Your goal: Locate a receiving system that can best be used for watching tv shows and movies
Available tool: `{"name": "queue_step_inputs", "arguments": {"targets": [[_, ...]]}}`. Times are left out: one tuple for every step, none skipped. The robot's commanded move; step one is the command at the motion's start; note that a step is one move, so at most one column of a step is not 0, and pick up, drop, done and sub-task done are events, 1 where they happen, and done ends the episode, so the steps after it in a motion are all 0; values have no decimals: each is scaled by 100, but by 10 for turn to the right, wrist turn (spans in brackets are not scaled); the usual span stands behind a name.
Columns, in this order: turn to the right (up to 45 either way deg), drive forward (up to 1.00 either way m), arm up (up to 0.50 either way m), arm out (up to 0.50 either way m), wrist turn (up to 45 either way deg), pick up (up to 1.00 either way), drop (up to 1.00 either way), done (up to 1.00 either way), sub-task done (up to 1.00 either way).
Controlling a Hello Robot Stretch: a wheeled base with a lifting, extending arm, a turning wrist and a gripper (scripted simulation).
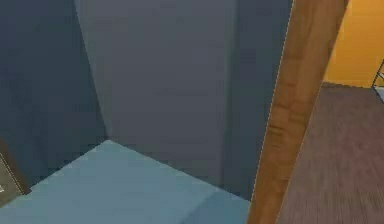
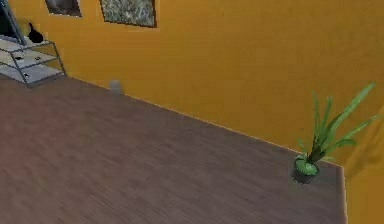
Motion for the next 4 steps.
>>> {"name": "queue_step_inputs", "arguments": {"targets": [[450,0,0,0,0,0,0,0,0],[450,0,0,0,0,0,0,0,0],[450,0,0,0,0,0,0,0,0],[30,0,0,0,0,0,0,0,0]]}}
